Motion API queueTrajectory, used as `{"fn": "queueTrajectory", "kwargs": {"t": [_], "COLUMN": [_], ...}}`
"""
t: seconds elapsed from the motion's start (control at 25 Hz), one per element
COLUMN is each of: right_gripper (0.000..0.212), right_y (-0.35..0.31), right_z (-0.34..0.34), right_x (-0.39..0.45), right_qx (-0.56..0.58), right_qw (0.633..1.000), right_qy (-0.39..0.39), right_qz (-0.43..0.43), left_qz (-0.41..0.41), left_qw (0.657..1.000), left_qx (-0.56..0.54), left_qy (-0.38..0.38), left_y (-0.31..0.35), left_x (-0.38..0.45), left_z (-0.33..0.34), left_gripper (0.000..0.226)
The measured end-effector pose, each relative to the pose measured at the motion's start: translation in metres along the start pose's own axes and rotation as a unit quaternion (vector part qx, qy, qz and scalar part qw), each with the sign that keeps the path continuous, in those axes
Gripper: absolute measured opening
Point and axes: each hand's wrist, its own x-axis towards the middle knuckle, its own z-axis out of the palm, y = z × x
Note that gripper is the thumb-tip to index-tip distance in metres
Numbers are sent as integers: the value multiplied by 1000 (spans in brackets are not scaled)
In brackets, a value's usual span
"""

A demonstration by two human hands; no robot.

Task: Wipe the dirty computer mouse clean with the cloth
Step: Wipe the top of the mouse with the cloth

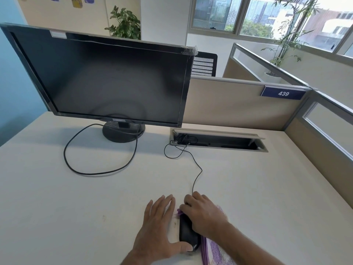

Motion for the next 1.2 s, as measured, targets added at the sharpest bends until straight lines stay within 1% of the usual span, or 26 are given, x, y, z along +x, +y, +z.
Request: {"fn": "queueTrajectory", "kwargs": {"t": [0.12,0.24,0.4,0.48,0.56,0.68,0.72,0.8,0.88,0.92,0.96,1.12,1.2], "right_gripper": [16,12,12,5,13,13,19,30,31,30,28,33,35], "right_y": [-11,-24,-37,-40,-39,-28,-22,-9,4,9,12,9,6], "right_z": [-3,-1,0,-1,-4,-6,-5,-4,-3,-4,-4,-2,-2], "right_x": [-12,-30,-49,-55,-60,-63,-61,-56,-47,-41,-36,-19,-14], "right_qx": [4,43,61,64,89,165,206,254,233,215,198,121,105], "right_qw": [999,996,988,986,984,975,967,955,951,951,955,984,989], "right_qy": [29,76,141,151,150,143,145,151,156,155,151,85,80], "right_qz": [-12,-13,-26,-30,-28,-50,-36,42,131,157,163,94,70], "left_qz": [5,2,-3,-1,-1,-7,-11,-16,-18,-20,-20,-6,-2], "left_qw": [1000,1000,1000,1000,1000,1000,1000,1000,1000,999,999,1000,1000], "left_qx": [5,-1,-9,-12,-15,-10,-9,-7,1,7,13,10,6], "left_qy": [-3,-2,8,11,3,-17,-22,-23,-23,-25,-28,-17,-5], "left_y": [0,1,1,1,1,3,3,3,5,7,8,7,7], "left_x": [0,-1,-2,-2,-3,-3,-3,-3,-2,-1,0,-1,-2], "left_z": [0,0,1,1,1,-2,-3,-3,-4,-5,-6,-8,-9], "left_gripper": [124,117,98,95,95,99,104,110,115,116,118,123,124]}}
